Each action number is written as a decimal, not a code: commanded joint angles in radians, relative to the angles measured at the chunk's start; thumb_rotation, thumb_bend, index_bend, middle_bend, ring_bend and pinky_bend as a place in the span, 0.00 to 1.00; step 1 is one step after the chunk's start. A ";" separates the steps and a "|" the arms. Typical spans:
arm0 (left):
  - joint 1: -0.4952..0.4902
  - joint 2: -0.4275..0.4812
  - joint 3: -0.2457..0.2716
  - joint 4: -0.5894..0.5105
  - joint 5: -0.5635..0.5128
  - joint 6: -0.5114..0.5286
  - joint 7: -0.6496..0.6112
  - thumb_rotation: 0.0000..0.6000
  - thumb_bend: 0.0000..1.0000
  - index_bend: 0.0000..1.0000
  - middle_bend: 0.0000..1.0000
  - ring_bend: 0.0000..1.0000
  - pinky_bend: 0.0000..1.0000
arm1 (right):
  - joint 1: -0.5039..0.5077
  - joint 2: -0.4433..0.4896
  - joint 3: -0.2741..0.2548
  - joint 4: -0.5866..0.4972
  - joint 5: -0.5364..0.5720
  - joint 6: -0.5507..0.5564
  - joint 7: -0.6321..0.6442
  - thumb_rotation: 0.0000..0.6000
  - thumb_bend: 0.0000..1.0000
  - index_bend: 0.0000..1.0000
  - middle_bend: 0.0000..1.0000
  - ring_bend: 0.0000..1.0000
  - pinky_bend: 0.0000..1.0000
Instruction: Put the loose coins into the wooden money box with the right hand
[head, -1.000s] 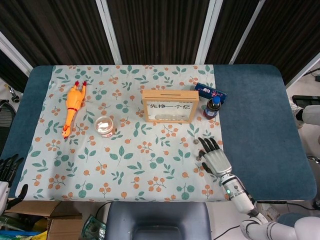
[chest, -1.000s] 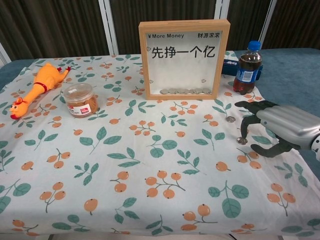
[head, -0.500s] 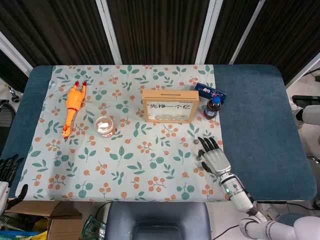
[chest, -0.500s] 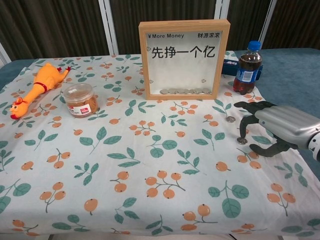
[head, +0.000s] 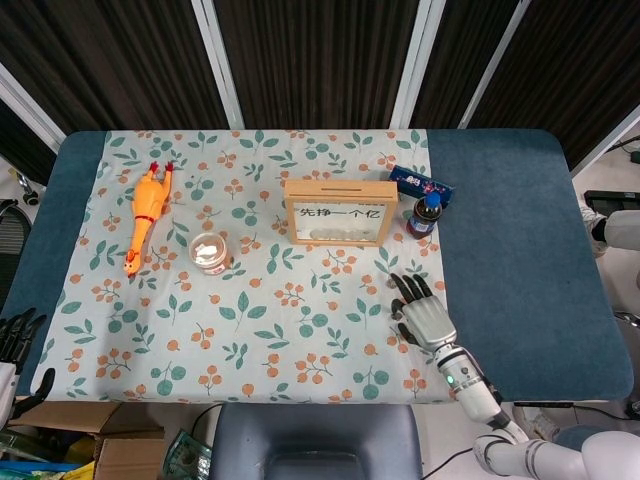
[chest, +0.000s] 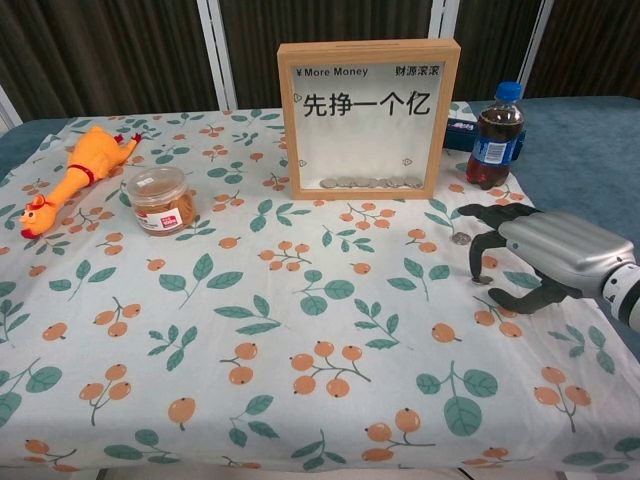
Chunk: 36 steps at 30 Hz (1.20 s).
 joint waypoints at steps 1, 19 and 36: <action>0.000 0.000 0.000 0.000 0.000 0.000 -0.001 1.00 0.44 0.00 0.00 0.00 0.00 | 0.001 -0.002 0.001 0.001 0.000 -0.003 -0.001 1.00 0.55 0.56 0.08 0.00 0.00; 0.001 0.000 0.002 0.004 0.008 0.004 -0.006 1.00 0.44 0.00 0.00 0.00 0.00 | 0.007 -0.013 0.018 0.006 0.010 -0.010 0.003 1.00 0.55 0.63 0.12 0.00 0.00; 0.003 0.001 0.004 0.007 0.013 0.012 -0.016 1.00 0.44 0.00 0.00 0.00 0.00 | 0.010 -0.015 0.024 0.003 -0.002 0.007 0.018 1.00 0.58 0.70 0.17 0.00 0.00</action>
